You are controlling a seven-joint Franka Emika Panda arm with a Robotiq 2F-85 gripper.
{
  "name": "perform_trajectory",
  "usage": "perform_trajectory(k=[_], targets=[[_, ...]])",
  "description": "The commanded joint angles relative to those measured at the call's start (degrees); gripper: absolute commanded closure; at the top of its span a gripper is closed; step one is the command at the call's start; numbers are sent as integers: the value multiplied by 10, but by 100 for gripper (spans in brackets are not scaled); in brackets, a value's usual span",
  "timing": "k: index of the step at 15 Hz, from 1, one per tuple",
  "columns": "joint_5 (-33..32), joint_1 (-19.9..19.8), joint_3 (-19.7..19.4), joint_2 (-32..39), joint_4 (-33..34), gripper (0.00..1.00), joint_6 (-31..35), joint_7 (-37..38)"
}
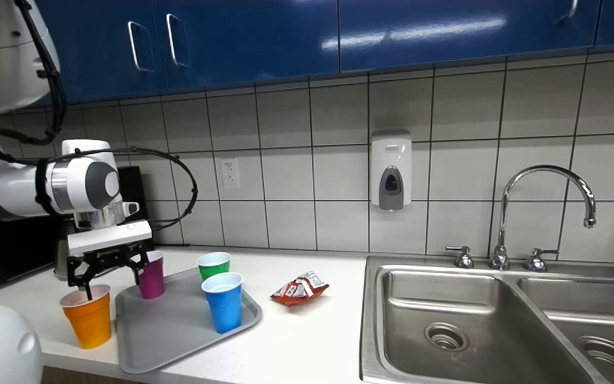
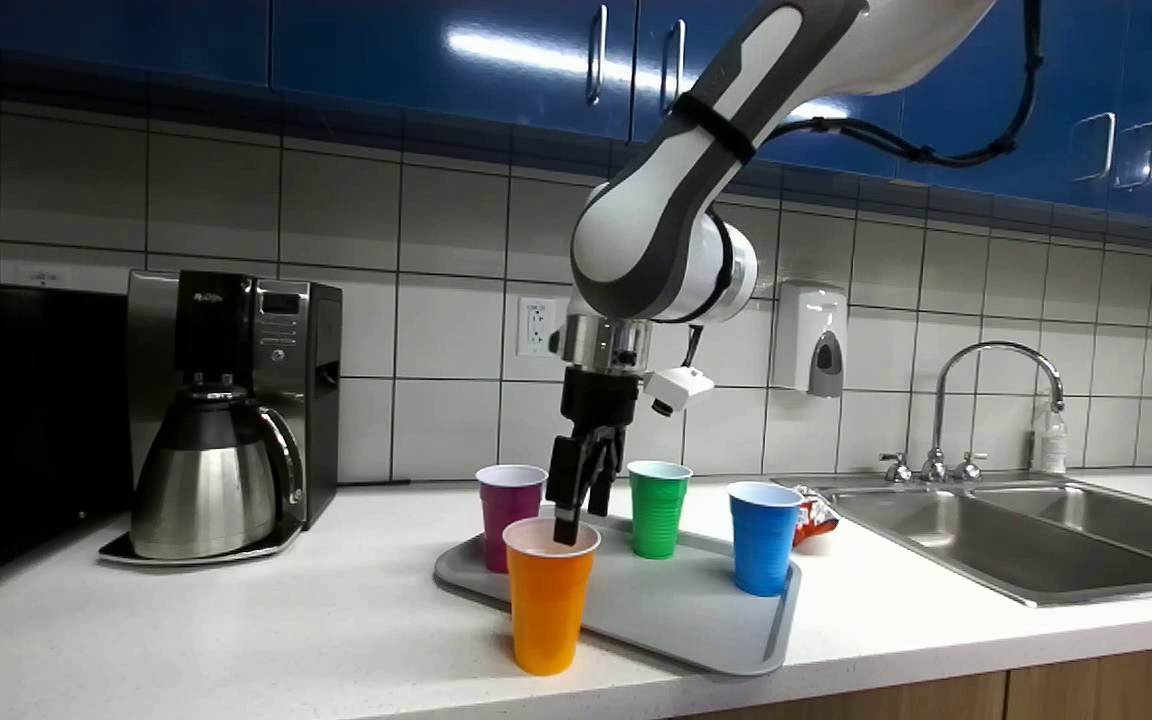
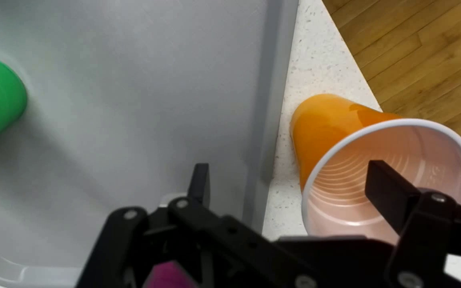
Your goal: Put the cups on the grey tray.
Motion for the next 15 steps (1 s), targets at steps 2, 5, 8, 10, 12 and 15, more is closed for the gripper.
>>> perform_trajectory(k=[2, 5, 8, 10, 12, 15], targets=[[-4, 0, 5, 19, 21, 0, -12, -2], [-5, 3, 8, 26, 25, 0, -13, -2], [-7, 5, 10, 33, 28, 0, -15, 0], [-7, 4, 11, 40, 31, 0, -15, 1], [-10, 5, 11, 47, 35, 0, -15, 5], [-7, 3, 13, 55, 42, 25, -15, 0]])
